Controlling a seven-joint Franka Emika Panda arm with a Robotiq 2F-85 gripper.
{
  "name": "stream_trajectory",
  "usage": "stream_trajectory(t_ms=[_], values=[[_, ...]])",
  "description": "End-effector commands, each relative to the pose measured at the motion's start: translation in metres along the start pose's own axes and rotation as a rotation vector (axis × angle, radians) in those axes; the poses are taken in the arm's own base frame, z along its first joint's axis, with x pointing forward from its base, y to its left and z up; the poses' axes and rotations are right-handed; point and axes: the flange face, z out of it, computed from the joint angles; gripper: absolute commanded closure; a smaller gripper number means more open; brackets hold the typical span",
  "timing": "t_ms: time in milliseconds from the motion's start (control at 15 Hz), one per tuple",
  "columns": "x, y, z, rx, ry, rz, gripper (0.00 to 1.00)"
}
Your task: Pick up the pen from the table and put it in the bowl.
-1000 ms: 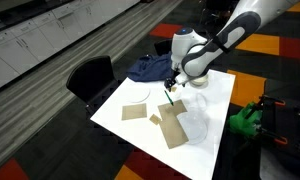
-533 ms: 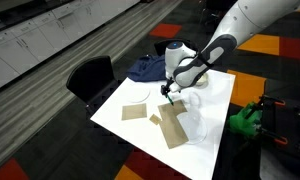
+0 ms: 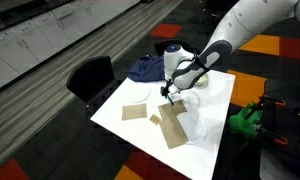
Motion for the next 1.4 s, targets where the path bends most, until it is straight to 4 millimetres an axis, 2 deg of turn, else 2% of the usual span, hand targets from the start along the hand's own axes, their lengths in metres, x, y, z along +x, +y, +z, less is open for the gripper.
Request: stream_trajectory(t_ms=[0,267,533,667,800,1333], values=[[0.003,0.006,-0.018,-0.013,0.044,0.06,0.0],[0.015,0.009,-0.018,-0.01,0.046,0.082,0.0],[0.019,0.012,-0.013,-0.003,0.033,0.092,0.0],[0.02,0.013,-0.011,-0.001,0.031,0.102,0.1],[0.021,0.012,-0.008,-0.003,0.027,0.108,0.13],[0.027,0.001,0.012,0.002,0.041,0.101,0.16]])
